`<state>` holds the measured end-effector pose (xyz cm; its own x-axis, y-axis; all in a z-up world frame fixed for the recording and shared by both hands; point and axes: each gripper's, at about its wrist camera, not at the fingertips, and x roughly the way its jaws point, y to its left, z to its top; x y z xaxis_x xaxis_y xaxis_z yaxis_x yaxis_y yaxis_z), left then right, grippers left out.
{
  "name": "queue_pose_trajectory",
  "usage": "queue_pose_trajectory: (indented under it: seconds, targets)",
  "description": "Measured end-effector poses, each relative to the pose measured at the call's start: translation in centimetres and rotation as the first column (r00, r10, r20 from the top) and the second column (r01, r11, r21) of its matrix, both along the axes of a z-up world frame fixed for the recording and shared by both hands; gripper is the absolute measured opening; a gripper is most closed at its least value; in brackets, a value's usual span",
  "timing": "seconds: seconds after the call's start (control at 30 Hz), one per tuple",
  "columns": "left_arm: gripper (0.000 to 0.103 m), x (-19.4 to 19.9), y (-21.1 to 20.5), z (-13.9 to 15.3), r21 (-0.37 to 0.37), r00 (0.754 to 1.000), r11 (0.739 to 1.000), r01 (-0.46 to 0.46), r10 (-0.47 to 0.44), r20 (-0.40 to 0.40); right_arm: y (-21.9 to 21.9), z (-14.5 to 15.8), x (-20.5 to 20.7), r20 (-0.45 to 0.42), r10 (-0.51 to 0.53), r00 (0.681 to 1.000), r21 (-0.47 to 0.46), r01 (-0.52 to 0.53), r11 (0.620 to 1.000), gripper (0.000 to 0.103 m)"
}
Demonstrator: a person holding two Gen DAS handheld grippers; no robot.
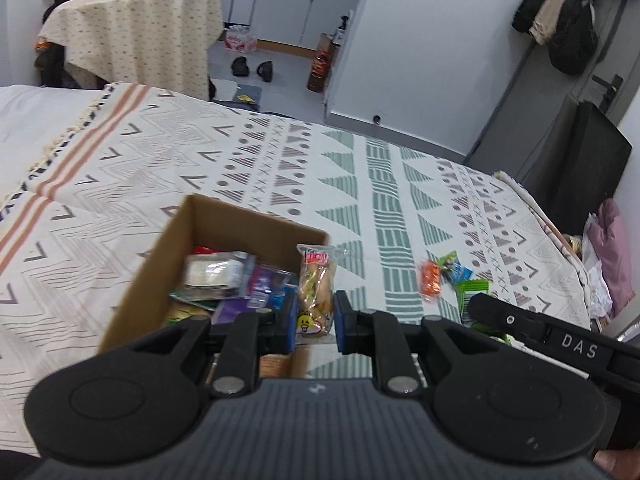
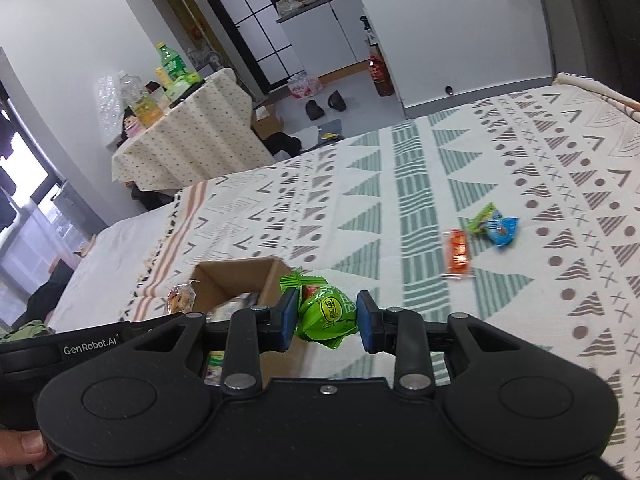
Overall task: Organize snacks
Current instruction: 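Carry the yellow candy bar and green packet into the box and open both tools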
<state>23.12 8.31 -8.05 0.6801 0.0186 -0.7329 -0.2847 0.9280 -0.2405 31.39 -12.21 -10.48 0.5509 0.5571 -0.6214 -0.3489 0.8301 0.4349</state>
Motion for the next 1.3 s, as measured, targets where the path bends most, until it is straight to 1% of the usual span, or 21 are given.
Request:
queue_pose_trajectory:
  seconds: [0.3, 0.43, 0.53, 0.57, 0.63, 0.67, 0.73, 0.77, 0.8, 0.87, 0.93, 1.0, 1.1, 1.23, 1.3]
  targets:
    - [0.017, -1.8, 4.1, 1.1, -0.006, 0.998, 0.998, -0.063, 0.063, 0.002, 3.8, 1.7, -1.0, 0.026, 0.057, 0.998, 0.008, -0.057, 0.998, 0.031]
    - [0.017, -2.4, 5.0, 0.8, -0.016, 0.997, 0.997, -0.074, 0.074, -0.003, 5.2, 1.9, -1.3, 0.031, 0.078, 0.997, -0.001, -0.078, 0.997, 0.031]
    - [0.018, -2.6, 5.5, 0.4, -0.024, 0.998, 0.998, -0.063, 0.063, -0.019, 6.2, 1.8, -1.5, 0.029, 0.089, 0.996, -0.001, -0.089, 0.996, 0.031]
    - [0.019, -2.6, 5.5, 0.3, -0.006, 0.998, 0.998, -0.055, 0.055, -0.031, 6.5, 1.8, -1.5, 0.027, 0.093, 0.995, 0.000, -0.093, 0.996, 0.031]
    - [0.022, -2.8, 5.4, 0.2, 0.049, 0.997, 0.997, -0.054, 0.056, -0.051, 7.2, 1.7, -1.8, 0.024, 0.107, 0.994, -0.004, -0.107, 0.994, 0.031]
    - [0.024, -2.9, 5.6, 0.1, 0.046, 0.997, 0.998, -0.054, 0.056, -0.055, 7.6, 1.7, -1.8, 0.019, 0.114, 0.993, -0.008, -0.113, 0.994, 0.031]
    - [0.032, -3.4, 6.2, 0.1, 0.000, 0.997, 0.998, -0.061, 0.061, -0.049, 8.3, 1.7, -2.0, 0.013, 0.129, 0.992, -0.014, -0.128, 0.992, 0.031]
    - [0.040, -3.6, 6.6, 0.1, -0.010, 0.996, 0.997, -0.074, 0.073, -0.047, 8.5, 1.8, -2.1, 0.012, 0.135, 0.991, -0.015, -0.134, 0.991, 0.031]
    - [0.046, -3.9, 6.8, 0.1, -0.005, 0.995, 0.996, -0.088, 0.088, -0.047, 8.8, 1.9, -2.2, 0.010, 0.140, 0.990, -0.014, -0.139, 0.990, 0.031]
    - [0.053, -4.3, 7.2, 0.4, 0.010, 0.993, 0.994, -0.109, 0.109, -0.043, 9.4, 2.2, -2.4, 0.006, 0.150, 0.989, -0.006, -0.150, 0.989, 0.031]
    - [0.060, -4.5, 7.7, 0.7, 0.007, 0.992, 0.993, -0.121, 0.121, -0.041, 10.0, 2.4, -2.7, 0.001, 0.164, 0.986, 0.000, -0.164, 0.986, 0.031]
    - [0.071, -4.7, 8.3, 0.9, 0.004, 0.989, 0.990, -0.141, 0.141, -0.043, 10.7, 2.5, -2.9, -0.007, 0.178, 0.984, 0.004, -0.178, 0.984, 0.031]
    - [0.077, -4.9, 9.0, 1.2, -0.002, 0.985, 0.986, -0.167, 0.167, -0.040, 11.5, 2.6, -3.2, -0.012, 0.205, 0.979, 0.012, -0.205, 0.979, 0.032]
    - [0.078, -5.1, 10.0, 1.6, -0.003, 0.978, 0.979, -0.202, 0.202, -0.055, 12.7, 2.9, -3.2, -0.015, 0.233, 0.972, 0.016, -0.232, 0.972, 0.032]
    - [0.080, -5.3, 10.6, 1.8, -0.002, 0.974, 0.975, -0.221, 0.221, -0.054, 13.3, 3.0, -3.0, -0.021, 0.260, 0.965, 0.030, -0.259, 0.965, 0.036]
